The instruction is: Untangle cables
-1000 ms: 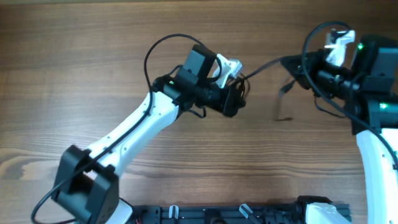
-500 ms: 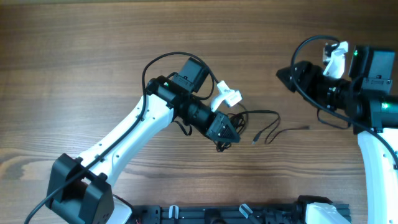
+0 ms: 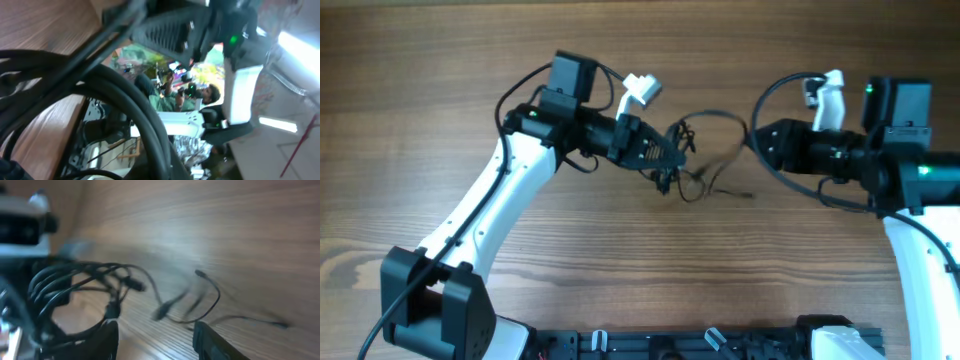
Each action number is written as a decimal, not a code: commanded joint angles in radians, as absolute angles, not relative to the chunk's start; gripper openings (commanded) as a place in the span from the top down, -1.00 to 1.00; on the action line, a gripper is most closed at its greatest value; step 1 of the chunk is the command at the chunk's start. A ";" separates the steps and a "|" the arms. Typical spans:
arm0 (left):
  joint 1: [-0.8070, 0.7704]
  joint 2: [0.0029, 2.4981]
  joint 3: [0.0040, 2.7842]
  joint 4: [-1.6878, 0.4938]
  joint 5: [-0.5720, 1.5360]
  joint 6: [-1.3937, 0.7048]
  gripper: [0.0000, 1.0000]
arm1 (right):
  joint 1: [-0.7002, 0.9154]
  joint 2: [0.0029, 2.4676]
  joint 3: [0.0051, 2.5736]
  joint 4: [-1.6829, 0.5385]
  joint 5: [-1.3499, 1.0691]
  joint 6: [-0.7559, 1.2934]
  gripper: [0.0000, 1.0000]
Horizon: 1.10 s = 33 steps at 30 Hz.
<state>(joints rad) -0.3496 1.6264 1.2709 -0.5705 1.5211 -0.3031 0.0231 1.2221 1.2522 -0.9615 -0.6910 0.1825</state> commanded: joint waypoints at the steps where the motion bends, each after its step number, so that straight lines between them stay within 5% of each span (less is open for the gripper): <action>1: -0.342 1.608 1.276 -0.520 1.574 -0.441 0.92 | 0.098 1.247 1.260 -0.905 -0.758 0.191 0.02; 19: -0.329 1.608 1.276 -0.503 1.575 -0.768 0.92 | 0.315 1.487 1.248 -0.658 -0.801 0.292 0.07; 29: -0.329 1.608 1.276 -0.316 1.568 -0.710 0.92 | 0.233 1.498 1.249 -0.562 -0.980 0.367 -0.04; 33: -0.314 1.608 1.276 -0.303 1.390 -0.689 0.92 | 0.146 1.497 1.249 -0.609 -0.952 0.375 -0.12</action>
<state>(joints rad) -0.3286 1.6253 1.2709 -0.3050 1.5196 -0.7349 0.2035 1.4887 1.2499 -0.5827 -0.9108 0.3550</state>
